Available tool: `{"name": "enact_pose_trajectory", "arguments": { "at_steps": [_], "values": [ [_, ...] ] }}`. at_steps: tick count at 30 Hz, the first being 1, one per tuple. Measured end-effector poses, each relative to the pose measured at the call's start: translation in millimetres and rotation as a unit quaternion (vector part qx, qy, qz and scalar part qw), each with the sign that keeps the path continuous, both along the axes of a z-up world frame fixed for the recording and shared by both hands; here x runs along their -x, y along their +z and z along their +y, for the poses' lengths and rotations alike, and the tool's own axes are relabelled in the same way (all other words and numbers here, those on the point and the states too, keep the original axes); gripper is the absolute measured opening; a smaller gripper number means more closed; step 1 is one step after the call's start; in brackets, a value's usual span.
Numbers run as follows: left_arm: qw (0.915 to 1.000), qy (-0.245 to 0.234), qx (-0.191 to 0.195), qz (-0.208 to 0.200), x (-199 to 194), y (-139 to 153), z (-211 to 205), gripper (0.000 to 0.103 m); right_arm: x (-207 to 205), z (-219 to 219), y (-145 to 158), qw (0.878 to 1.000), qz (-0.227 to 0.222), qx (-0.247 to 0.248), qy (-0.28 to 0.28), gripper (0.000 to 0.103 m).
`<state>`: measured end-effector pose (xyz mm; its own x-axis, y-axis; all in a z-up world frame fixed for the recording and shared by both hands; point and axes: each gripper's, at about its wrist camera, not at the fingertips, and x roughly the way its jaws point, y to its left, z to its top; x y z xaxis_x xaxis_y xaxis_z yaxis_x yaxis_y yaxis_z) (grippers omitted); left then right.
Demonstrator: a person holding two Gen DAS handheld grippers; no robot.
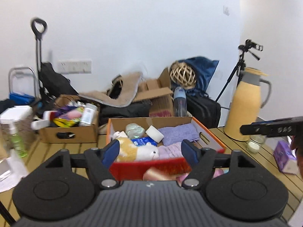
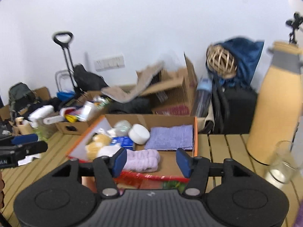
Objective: Organize soft objects
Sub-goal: 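Move both grippers back over the table items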
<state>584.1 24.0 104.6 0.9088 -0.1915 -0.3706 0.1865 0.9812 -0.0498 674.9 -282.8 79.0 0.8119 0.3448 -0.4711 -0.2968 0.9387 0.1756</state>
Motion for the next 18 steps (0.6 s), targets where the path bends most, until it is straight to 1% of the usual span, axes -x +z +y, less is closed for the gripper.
{"name": "enact_pose_trajectory", "arguments": {
  "at_steps": [3,5,6,7,8,9,10,12,15,18],
  "values": [
    [0.9999,0.004,0.000,-0.011,53,-4,6,0.076,61,0,5,1.000,-0.021,-0.005,0.019,0.061],
    [0.9996,0.009,0.004,-0.026,89,-7,10,0.078,97,5,0,0.999,-0.026,-0.007,0.033,0.061],
    [0.9994,0.011,0.008,-0.031,106,-10,11,0.080,119,7,-3,0.999,-0.028,-0.007,0.037,0.061],
    [0.9991,0.013,0.011,-0.038,126,-13,14,0.082,119,7,-3,0.999,-0.028,-0.007,0.037,0.061],
    [0.9989,0.015,0.012,-0.044,142,-16,14,0.083,136,9,-6,0.999,-0.030,-0.006,0.040,0.061],
    [0.9986,0.020,0.005,-0.049,163,-22,14,0.083,156,11,-10,0.999,-0.033,-0.010,0.042,0.062],
    [0.9983,0.028,-0.001,-0.052,179,-27,15,0.084,194,13,-21,0.998,-0.040,-0.022,0.041,0.063],
    [0.9977,0.042,-0.006,-0.053,209,-39,15,0.085,231,14,-34,0.998,-0.041,-0.030,0.024,0.066],
    [0.9978,0.052,0.012,-0.041,247,-54,23,0.086,276,13,-54,0.999,-0.043,-0.026,-0.004,0.068],
    [0.9979,0.053,0.022,-0.031,267,-60,31,0.086,302,6,-72,0.999,-0.025,-0.031,-0.015,0.068]
  ]
}}
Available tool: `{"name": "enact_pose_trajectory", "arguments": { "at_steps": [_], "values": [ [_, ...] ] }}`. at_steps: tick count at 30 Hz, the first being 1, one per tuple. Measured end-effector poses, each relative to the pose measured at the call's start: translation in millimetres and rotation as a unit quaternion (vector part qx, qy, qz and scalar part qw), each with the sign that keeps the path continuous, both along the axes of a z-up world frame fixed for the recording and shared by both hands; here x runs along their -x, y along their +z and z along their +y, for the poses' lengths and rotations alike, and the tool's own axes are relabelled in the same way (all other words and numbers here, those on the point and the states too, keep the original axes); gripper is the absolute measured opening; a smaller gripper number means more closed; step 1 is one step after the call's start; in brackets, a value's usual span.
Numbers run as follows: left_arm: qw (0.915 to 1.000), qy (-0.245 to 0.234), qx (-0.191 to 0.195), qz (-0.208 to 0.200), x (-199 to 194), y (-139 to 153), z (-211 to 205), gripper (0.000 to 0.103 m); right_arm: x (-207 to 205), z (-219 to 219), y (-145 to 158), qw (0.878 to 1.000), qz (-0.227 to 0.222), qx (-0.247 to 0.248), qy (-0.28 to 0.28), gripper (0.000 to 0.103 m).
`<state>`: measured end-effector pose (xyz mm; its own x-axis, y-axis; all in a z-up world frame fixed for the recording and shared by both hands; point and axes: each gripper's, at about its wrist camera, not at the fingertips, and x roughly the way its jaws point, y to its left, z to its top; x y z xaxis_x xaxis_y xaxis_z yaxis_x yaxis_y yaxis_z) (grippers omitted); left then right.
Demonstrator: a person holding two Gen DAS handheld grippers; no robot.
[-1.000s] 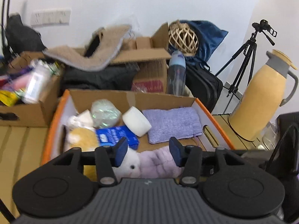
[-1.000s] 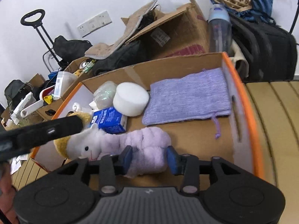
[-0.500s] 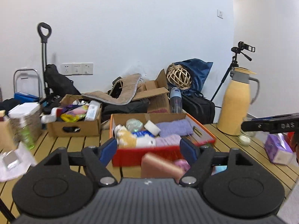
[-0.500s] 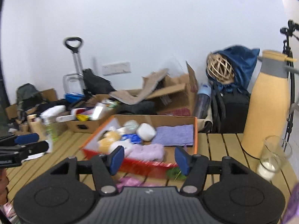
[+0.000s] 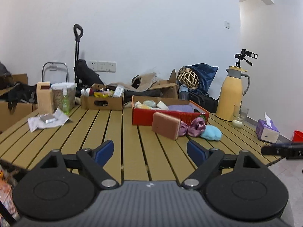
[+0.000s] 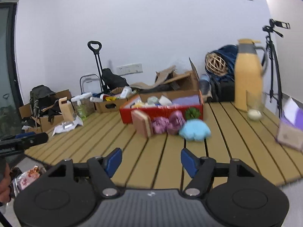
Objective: Organize soft objects
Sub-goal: 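Move both grippers back over the table items, then grasp the pink sponge block with both grippers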
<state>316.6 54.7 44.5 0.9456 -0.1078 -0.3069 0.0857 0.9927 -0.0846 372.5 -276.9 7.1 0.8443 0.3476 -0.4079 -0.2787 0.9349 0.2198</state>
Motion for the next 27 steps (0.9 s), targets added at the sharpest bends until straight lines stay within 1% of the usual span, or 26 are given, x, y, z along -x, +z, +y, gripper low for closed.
{"name": "enact_pose_trajectory", "arguments": {
  "at_steps": [2,6,7,8,11,12,13,14,16,17,18,19,20,21,22,23,24,26,27],
  "values": [
    [1.0000,0.007,0.000,-0.002,3,1,3,0.086,9,-3,-6,1.000,0.012,0.007,-0.007,0.068],
    [0.9999,0.005,0.010,-0.004,-3,1,4,0.087,14,-4,-8,1.000,0.013,0.002,-0.011,0.068],
    [0.9999,0.005,0.010,-0.003,-9,-1,3,0.087,14,-5,-8,1.000,0.009,-0.003,-0.010,0.068],
    [0.9999,0.003,0.012,0.001,-16,-3,4,0.086,7,-3,-9,1.000,0.009,-0.020,-0.003,0.068],
    [0.9995,-0.016,0.024,0.011,-47,-8,3,0.086,-18,3,-15,0.998,0.026,-0.053,0.004,0.067],
    [0.9992,-0.023,0.030,0.013,-61,-9,3,0.086,-18,3,-15,0.998,0.026,-0.053,0.004,0.067],
    [0.9989,-0.028,0.034,0.016,-77,-10,3,0.086,-30,5,-18,0.997,0.035,-0.065,0.008,0.067],
    [0.9986,-0.030,0.036,0.024,-95,-10,4,0.085,-52,10,-22,0.995,0.048,-0.082,0.010,0.066],
    [0.9981,-0.034,0.038,0.034,-137,-10,3,0.083,-82,17,-26,0.994,0.057,-0.096,0.012,0.065],
    [0.9979,-0.038,0.038,0.037,-158,-9,2,0.083,-97,20,-28,0.993,0.061,-0.102,0.012,0.062],
    [0.9976,-0.042,0.038,0.040,-180,-8,0,0.082,-97,20,-28,0.993,0.061,-0.102,0.012,0.059],
    [0.9972,-0.048,0.039,0.042,-203,-7,-2,0.082,-130,30,-32,0.990,0.072,-0.119,0.012,0.058],
    [0.9971,-0.050,0.037,0.044,-223,-8,-5,0.082,-146,33,-34,0.989,0.077,-0.127,0.013,0.058],
    [0.9968,-0.054,0.032,0.049,-246,-10,-8,0.082,-146,33,-34,0.989,0.077,-0.127,0.013,0.056],
    [0.9961,-0.061,0.032,0.055,-264,-13,-11,0.081,-183,42,-37,0.987,0.084,-0.138,0.012,0.055],
    [0.9951,-0.069,0.035,0.062,-283,-16,-13,0.080,-183,42,-37,0.987,0.084,-0.138,0.012,0.054],
    [0.9940,-0.071,0.043,0.072,-303,-20,-15,0.077,-214,50,-42,0.985,0.090,-0.149,0.007,0.053],
    [0.9913,-0.072,0.065,0.089,-339,-29,-15,0.074,-243,57,-47,0.982,0.095,-0.162,0.009,0.053],
    [0.9892,-0.075,0.078,0.098,-354,-34,-13,0.070,-256,60,-49,0.981,0.100,-0.167,0.010,0.051]
  ]
}}
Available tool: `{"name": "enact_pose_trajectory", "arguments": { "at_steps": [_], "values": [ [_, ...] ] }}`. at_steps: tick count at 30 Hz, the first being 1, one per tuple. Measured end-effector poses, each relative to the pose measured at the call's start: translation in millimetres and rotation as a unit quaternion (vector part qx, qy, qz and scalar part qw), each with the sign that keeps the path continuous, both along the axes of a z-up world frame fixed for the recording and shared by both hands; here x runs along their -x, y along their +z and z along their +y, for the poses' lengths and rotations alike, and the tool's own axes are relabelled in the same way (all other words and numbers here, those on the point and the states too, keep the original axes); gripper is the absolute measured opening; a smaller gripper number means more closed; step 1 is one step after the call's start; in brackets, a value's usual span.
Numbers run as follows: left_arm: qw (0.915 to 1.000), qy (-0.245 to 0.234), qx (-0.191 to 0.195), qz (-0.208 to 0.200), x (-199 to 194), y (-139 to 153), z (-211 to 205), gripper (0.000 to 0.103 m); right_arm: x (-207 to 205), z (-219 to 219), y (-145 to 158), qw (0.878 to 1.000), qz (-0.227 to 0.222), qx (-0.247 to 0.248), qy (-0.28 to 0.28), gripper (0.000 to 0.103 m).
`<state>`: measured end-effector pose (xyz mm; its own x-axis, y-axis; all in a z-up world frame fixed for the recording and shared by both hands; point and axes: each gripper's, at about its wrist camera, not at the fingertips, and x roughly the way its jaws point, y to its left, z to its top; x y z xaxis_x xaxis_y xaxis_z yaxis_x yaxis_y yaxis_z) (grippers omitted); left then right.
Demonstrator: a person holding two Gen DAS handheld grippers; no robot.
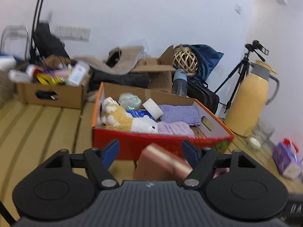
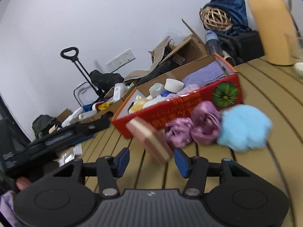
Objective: Organize soft objects
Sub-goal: 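Grasp the pink sponge block with both grippers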
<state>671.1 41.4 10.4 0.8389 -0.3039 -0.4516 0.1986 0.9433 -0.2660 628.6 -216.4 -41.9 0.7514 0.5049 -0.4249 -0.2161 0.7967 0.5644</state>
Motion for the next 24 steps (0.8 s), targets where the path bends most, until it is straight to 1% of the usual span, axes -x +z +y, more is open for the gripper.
{"name": "enact_pose_trajectory", "arguments": {
  "at_steps": [1,2,3,4,5,6,7,8,9,10,11,12,13,15,16,17,18,20,23,24],
  "values": [
    [0.9999,-0.001,0.010,0.013,-14,-7,2,0.061,-10,3,-3,1.000,0.003,-0.004,0.001,0.050],
    [0.9995,-0.002,0.019,0.027,-23,-13,4,0.055,-21,8,-6,1.000,0.004,-0.008,0.003,0.046],
    [0.9988,-0.010,0.028,0.040,-28,-19,6,0.040,-28,11,-10,1.000,0.004,-0.011,0.003,0.040],
    [0.9975,-0.021,0.047,0.047,-28,-26,12,0.036,-33,14,-14,1.000,0.002,-0.014,0.007,0.037],
    [0.9967,-0.023,0.064,0.045,-24,-29,17,0.034,-36,17,-18,1.000,0.003,-0.016,0.010,0.032],
    [0.9957,-0.025,0.078,0.044,-17,-32,23,0.029,-36,17,-22,1.000,-0.003,-0.018,0.009,0.031],
    [0.9952,-0.025,0.085,0.040,-9,-32,27,0.027,-34,17,-22,1.000,-0.010,-0.016,0.017,0.031],
    [0.9948,-0.021,0.092,0.039,1,-32,31,0.027,-33,18,-23,0.999,-0.011,-0.013,0.029,0.029],
    [0.9942,-0.018,0.100,0.036,14,-32,34,0.026,-33,18,-23,0.999,-0.011,-0.013,0.029,0.025],
    [0.9936,-0.018,0.106,0.035,30,-34,36,0.026,-26,16,-22,0.999,-0.007,-0.018,0.047,0.025],
    [0.9927,-0.022,0.113,0.035,44,-33,36,0.026,-19,17,-21,0.998,-0.008,-0.009,0.055,0.025],
    [0.9914,-0.030,0.122,0.038,62,-33,37,0.027,-19,17,-21,0.998,-0.008,-0.009,0.055,0.027],
    [0.9899,-0.035,0.130,0.045,80,-35,38,0.027,-10,16,-21,0.998,-0.006,0.006,0.064,0.028],
    [0.9890,-0.040,0.129,0.059,104,-38,37,0.029,23,6,-19,0.997,-0.013,0.016,0.074,0.033],
    [0.9893,-0.035,0.127,0.063,113,-38,38,0.033,23,6,-19,0.997,-0.013,0.016,0.074,0.036],
    [0.9895,-0.027,0.126,0.065,120,-39,39,0.036,31,3,-18,0.997,-0.015,0.019,0.077,0.045],
    [0.9886,-0.021,0.132,0.068,123,-41,41,0.039,37,0,-16,0.997,-0.018,0.022,0.075,0.053],
    [0.9872,-0.020,0.141,0.071,125,-42,42,0.039,42,-5,-15,0.997,-0.021,0.025,0.066,0.054],
    [0.9882,-0.012,0.133,0.076,121,-45,39,0.039,38,-7,-25,0.998,0.002,0.012,0.058,0.052],
    [0.9880,-0.008,0.132,0.080,118,-47,38,0.039,38,-7,-25,0.998,0.002,0.012,0.058,0.052]
  ]
}}
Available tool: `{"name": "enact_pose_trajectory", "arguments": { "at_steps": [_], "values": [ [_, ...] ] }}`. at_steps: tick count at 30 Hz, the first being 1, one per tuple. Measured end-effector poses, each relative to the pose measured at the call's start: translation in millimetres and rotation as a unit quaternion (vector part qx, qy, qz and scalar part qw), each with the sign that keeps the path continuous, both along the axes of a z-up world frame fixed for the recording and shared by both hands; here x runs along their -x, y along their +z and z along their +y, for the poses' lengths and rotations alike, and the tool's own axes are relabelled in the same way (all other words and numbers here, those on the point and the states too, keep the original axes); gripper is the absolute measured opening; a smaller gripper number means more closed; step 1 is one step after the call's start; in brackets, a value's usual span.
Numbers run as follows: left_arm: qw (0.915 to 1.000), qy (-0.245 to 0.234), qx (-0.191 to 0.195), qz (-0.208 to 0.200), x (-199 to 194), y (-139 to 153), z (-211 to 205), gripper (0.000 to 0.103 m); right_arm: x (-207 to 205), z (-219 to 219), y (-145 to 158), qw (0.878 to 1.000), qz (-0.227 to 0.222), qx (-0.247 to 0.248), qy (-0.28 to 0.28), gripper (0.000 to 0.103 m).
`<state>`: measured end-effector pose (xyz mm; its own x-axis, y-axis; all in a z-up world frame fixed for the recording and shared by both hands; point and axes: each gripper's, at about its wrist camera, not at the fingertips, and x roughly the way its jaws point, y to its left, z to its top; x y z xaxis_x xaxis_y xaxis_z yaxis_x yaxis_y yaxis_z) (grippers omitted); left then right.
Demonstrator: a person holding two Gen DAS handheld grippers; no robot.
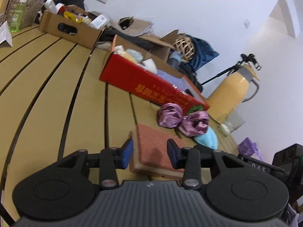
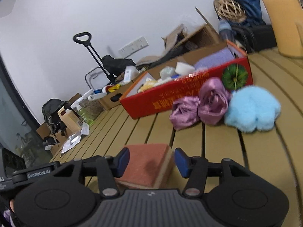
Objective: Organize soft objects
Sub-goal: 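Grasp the pink sponge block with both grippers, then carry the pink sponge block into the cardboard box and open both grippers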
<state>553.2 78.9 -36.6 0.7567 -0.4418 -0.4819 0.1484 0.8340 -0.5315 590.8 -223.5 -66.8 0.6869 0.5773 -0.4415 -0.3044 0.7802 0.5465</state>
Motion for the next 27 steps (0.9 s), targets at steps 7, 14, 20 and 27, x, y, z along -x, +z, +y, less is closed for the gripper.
{"name": "enact_pose_trajectory", "arguments": {
  "at_steps": [7,14,20,27],
  "values": [
    [0.9999,0.006,0.010,0.012,-13,-9,-1,0.039,-8,6,-15,1.000,0.021,-0.017,-0.003,0.043],
    [0.9997,-0.008,0.006,0.022,-19,-12,-9,0.033,-17,10,-24,0.999,0.040,-0.026,-0.007,0.037],
    [0.9999,-0.007,0.007,-0.009,22,19,-29,0.032,7,3,-1,1.000,0.011,-0.013,-0.014,0.033],
    [0.9978,-0.025,-0.003,-0.061,61,68,-72,0.032,66,-37,44,0.998,-0.039,-0.027,-0.040,0.033]
  ]
}}
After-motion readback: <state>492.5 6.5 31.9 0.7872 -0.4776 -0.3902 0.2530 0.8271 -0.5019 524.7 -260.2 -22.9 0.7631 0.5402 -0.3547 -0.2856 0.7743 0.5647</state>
